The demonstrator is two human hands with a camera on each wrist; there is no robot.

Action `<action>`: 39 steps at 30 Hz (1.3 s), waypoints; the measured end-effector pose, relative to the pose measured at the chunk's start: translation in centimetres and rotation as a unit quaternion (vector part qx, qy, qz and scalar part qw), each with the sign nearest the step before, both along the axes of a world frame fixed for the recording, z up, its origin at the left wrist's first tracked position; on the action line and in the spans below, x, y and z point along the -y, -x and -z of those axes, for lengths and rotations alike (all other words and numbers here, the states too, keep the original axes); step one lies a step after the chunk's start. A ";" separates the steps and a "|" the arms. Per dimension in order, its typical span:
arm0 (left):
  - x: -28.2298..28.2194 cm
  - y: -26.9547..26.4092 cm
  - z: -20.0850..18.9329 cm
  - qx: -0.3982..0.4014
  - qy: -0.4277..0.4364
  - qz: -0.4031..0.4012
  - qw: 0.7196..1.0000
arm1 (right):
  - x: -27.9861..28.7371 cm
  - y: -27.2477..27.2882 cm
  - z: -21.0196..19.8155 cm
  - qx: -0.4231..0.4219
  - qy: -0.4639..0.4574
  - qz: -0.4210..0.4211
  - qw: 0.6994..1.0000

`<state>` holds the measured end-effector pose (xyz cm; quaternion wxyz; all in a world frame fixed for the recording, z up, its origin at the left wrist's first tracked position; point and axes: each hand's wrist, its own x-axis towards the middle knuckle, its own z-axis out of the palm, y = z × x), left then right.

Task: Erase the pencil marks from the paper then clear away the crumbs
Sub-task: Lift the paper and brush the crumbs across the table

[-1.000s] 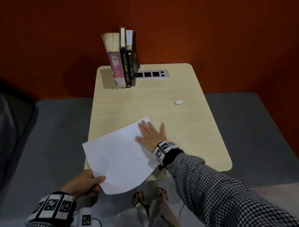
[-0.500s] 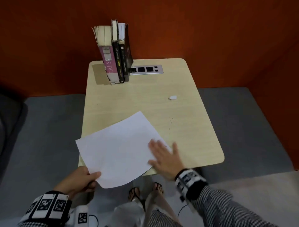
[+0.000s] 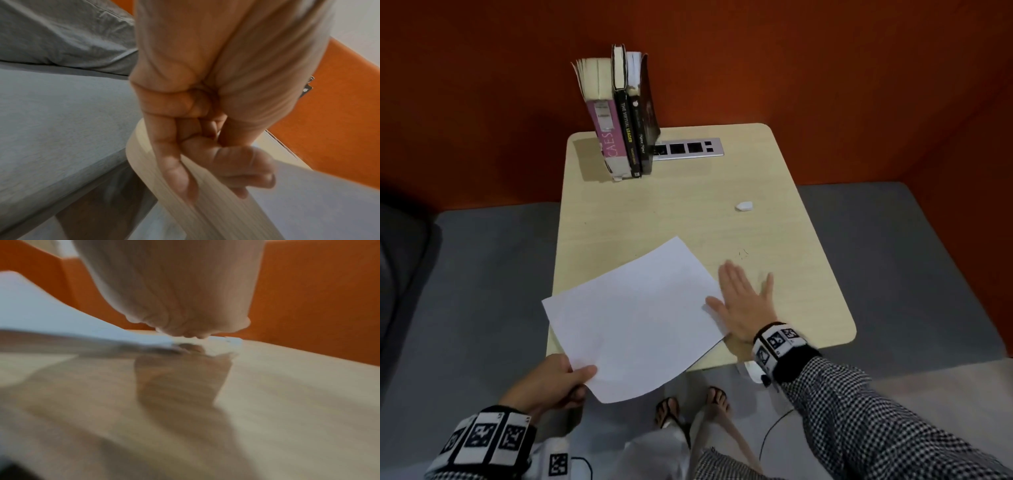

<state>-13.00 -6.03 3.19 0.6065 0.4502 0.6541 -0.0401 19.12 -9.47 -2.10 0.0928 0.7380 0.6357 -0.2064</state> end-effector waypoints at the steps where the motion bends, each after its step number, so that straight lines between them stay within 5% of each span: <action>1: -0.1 0.0 0.1 -0.003 0.001 0.004 1.000 | -0.2 1.2 -0.5 -0.007 -0.007 -0.029 1.000; 5: -0.2 -0.5 0.0 -0.018 0.004 0.025 1.000 | 0.2 7.4 0.1 -0.084 0.002 -0.140 0.987; 11: 0.2 -0.5 0.0 -0.005 0.004 -0.001 1.000 | -2.0 0.2 0.4 -0.010 0.009 -0.001 1.000; 17: 0.3 -0.4 0.5 -0.002 -0.007 -0.002 1.000 | 6.1 7.7 0.0 -0.120 0.011 -0.176 0.977; 23: 0.7 -0.2 0.4 0.008 -0.004 -0.026 1.000 | 3.5 -1.6 0.3 -0.037 -0.005 0.048 0.998; 29: 0.7 -0.4 0.4 0.006 -0.007 -0.017 1.000 | 5.6 5.0 -0.2 -0.099 0.002 -0.120 0.988; 34: 0.9 -0.3 0.1 0.008 -0.004 -0.003 1.000 | 2.8 -0.1 -0.1 -0.021 0.004 0.065 0.998; 39: 1.1 -0.4 0.2 0.007 0.006 0.025 1.000 | -2.6 8.1 -2.2 -0.085 0.005 -0.150 0.985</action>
